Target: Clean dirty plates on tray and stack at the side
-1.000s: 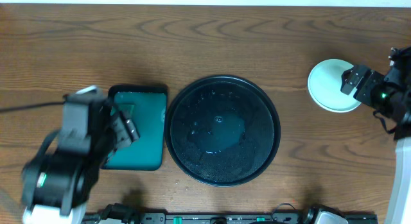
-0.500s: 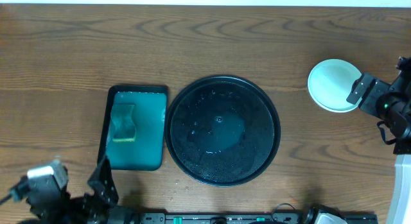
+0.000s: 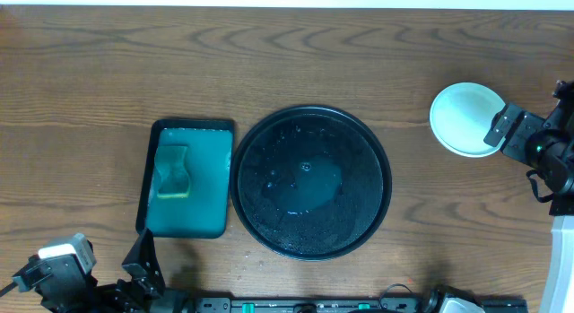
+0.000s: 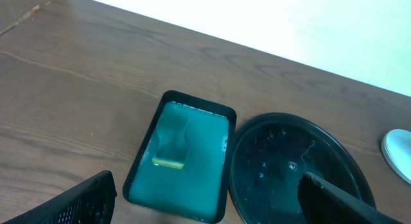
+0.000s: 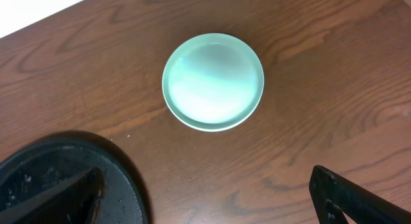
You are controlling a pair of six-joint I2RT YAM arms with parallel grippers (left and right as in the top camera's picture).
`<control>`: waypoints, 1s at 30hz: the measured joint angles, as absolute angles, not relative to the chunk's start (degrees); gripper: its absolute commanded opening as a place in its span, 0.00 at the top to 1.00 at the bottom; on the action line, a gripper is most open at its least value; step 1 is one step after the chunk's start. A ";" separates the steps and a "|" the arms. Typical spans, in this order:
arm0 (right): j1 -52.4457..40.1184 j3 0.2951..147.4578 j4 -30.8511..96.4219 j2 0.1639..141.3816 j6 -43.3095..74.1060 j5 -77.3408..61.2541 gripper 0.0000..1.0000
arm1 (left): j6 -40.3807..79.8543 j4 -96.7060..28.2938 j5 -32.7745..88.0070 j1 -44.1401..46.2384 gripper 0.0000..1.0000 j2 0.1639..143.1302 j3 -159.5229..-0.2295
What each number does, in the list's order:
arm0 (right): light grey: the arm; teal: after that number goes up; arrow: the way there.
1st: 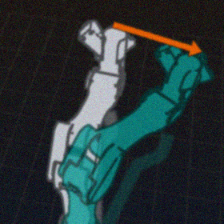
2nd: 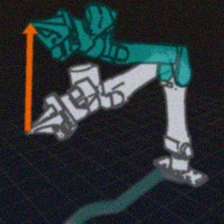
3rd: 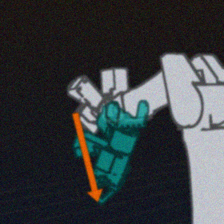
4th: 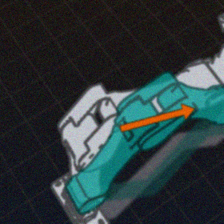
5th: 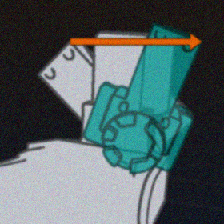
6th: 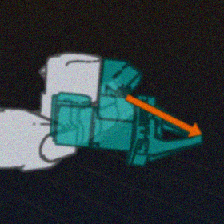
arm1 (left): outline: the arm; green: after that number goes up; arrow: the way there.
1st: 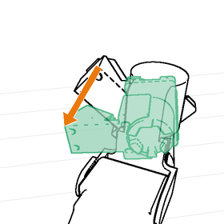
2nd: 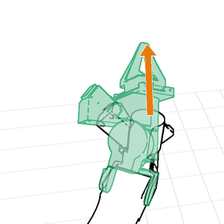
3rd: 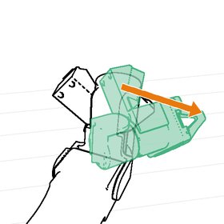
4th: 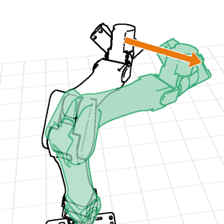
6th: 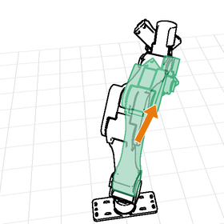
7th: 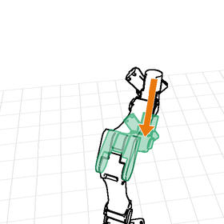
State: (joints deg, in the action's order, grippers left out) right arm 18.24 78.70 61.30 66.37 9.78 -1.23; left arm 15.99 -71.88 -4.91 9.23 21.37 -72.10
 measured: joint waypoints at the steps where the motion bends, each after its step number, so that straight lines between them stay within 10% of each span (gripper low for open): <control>1: 18.24 78.70 61.30 66.37 9.78 -1.23 0.01 | 15.99 -72.14 -4.91 9.23 0.09 21.37 -72.10; 30: 18.24 78.70 61.30 66.37 9.78 -1.23 0.01 | 16.05 -75.26 3.05 9.23 0.09 21.37 -72.07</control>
